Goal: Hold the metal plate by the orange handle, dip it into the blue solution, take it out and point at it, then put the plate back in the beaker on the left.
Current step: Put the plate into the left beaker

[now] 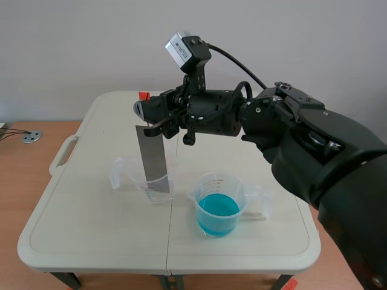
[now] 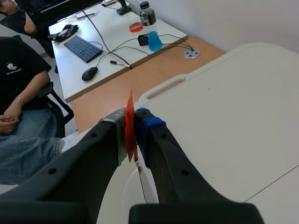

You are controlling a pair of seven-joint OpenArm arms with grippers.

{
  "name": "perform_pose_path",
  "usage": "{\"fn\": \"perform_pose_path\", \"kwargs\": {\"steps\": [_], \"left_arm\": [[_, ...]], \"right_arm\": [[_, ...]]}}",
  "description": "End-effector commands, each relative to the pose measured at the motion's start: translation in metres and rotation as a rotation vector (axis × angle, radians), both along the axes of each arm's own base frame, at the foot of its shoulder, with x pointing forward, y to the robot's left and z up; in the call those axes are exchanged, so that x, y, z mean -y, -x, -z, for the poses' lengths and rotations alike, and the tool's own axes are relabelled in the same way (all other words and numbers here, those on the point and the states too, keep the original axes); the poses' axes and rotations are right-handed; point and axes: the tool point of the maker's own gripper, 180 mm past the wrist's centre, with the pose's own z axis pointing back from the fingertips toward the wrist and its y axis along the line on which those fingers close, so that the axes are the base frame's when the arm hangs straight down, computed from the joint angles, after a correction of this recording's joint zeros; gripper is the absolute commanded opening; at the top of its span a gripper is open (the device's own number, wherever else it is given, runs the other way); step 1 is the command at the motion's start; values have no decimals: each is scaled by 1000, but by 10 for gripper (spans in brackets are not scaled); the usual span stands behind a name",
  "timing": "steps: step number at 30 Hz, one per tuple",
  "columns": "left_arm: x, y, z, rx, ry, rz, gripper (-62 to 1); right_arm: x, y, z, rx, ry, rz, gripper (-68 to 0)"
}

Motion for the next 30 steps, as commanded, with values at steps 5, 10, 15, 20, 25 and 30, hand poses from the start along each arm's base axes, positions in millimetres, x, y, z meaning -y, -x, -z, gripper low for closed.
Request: {"fn": "perform_pose_path", "kwargs": {"steps": [5, 10, 15, 20, 25, 30], "left_arm": [[7, -2, -1, 10, 24, -7, -578], [7, -2, -1, 10, 24, -7, -578], [7, -2, -1, 10, 24, -7, -578], [7, -1, -1, 10, 24, -7, -577], [7, -1, -1, 10, 24, -7, -577], [7, -1, -1, 10, 24, -7, -577]], "right_arm": [[-4, -3, -5, -4, -44, 0, -661], [-11, 2, 2, -22, -40, -19, -660], [-17, 8, 4, -22, -35, -42, -660], [-17, 6, -1, -11, -59, -35, -660], [-15, 6, 0, -10, -52, -33, -660], [-11, 4, 2, -8, -43, -27, -660]]}}
